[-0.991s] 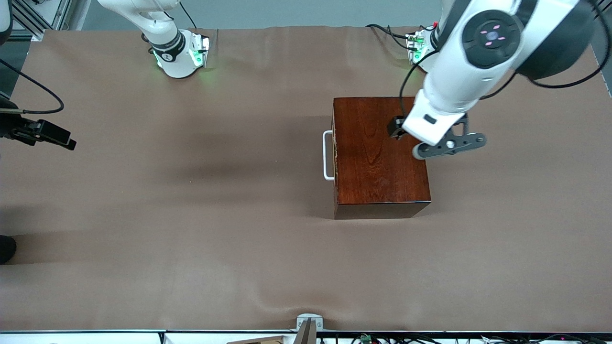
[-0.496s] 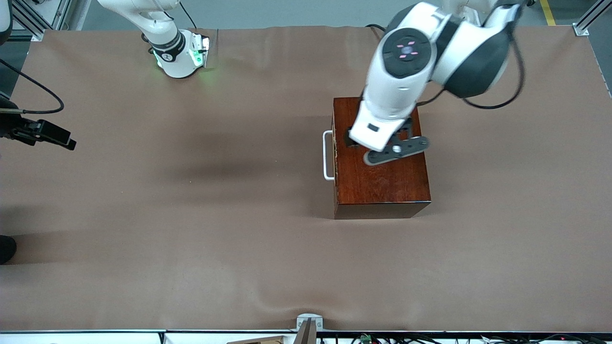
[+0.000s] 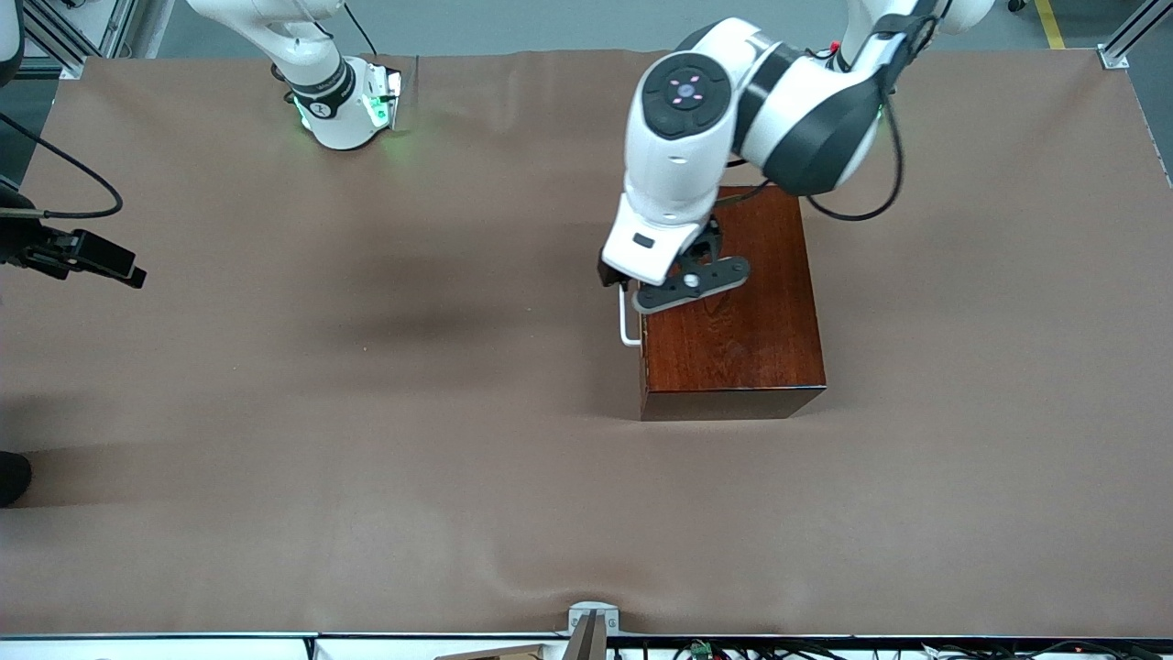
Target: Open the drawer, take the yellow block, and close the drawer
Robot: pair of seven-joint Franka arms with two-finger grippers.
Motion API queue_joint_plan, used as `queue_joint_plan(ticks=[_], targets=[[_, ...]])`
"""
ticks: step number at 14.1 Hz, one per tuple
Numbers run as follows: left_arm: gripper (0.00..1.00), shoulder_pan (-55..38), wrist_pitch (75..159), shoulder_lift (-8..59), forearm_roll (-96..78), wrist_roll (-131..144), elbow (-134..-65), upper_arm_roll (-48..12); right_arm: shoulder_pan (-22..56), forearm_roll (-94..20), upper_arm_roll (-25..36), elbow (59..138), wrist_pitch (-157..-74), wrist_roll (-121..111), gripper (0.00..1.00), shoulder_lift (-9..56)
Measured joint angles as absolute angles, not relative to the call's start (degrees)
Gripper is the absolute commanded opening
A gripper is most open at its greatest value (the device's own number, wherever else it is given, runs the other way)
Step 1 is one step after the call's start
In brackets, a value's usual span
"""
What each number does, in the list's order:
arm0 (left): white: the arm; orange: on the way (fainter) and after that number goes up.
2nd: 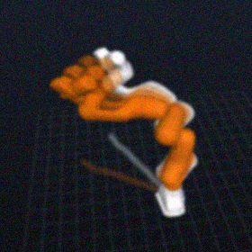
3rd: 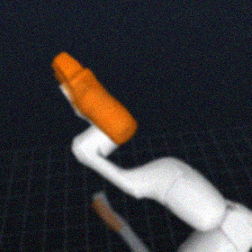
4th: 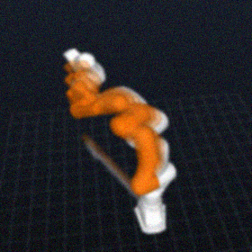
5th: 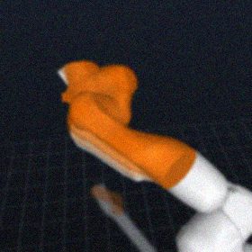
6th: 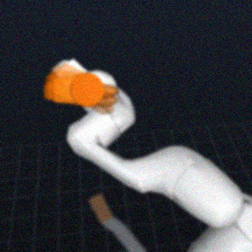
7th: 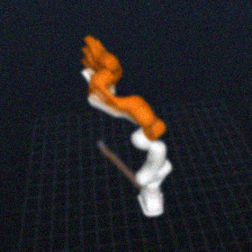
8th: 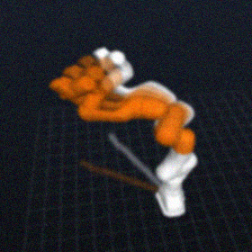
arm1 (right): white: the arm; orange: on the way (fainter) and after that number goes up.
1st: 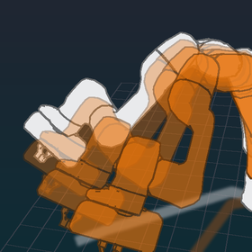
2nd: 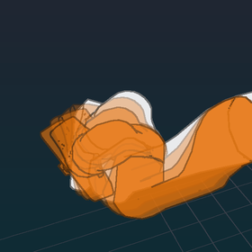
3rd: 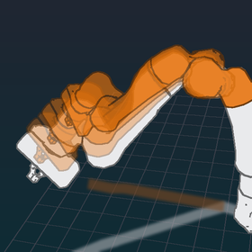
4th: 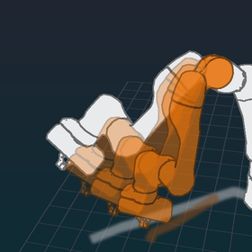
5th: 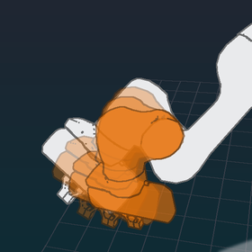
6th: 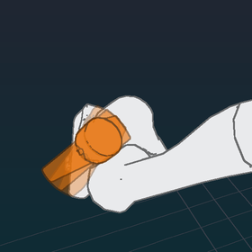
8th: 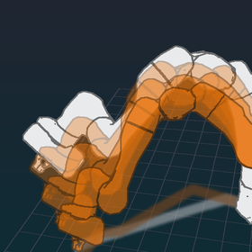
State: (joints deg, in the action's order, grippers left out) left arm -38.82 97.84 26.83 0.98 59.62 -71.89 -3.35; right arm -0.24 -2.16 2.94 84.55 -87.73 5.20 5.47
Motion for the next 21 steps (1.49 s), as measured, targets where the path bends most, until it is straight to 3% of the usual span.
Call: queue_joint_plan(ticks=[8, 13, 21], targets=[[1.0, -45.48, 106.88, 32.29, 1.08, 63.23, -71.73, -1.45, -0.24, -2.16, 2.94, 84.55, -87.73, 5.2, 1.0, 5.47], [1.0, -50.35, 107.75, 34.4, 1.09, 63.36, -71.55, 2.23, -0.24, -2.16, 2.94, 84.55, -87.73, 5.2, 1.0, 5.47], [1.0, -53.17, 107.71, 37.07, 4.96, 63.36, -71.53, 2.67, -0.24, -2.16, 2.93, 84.55, -87.73, 5.2, 1.0, 5.47]])
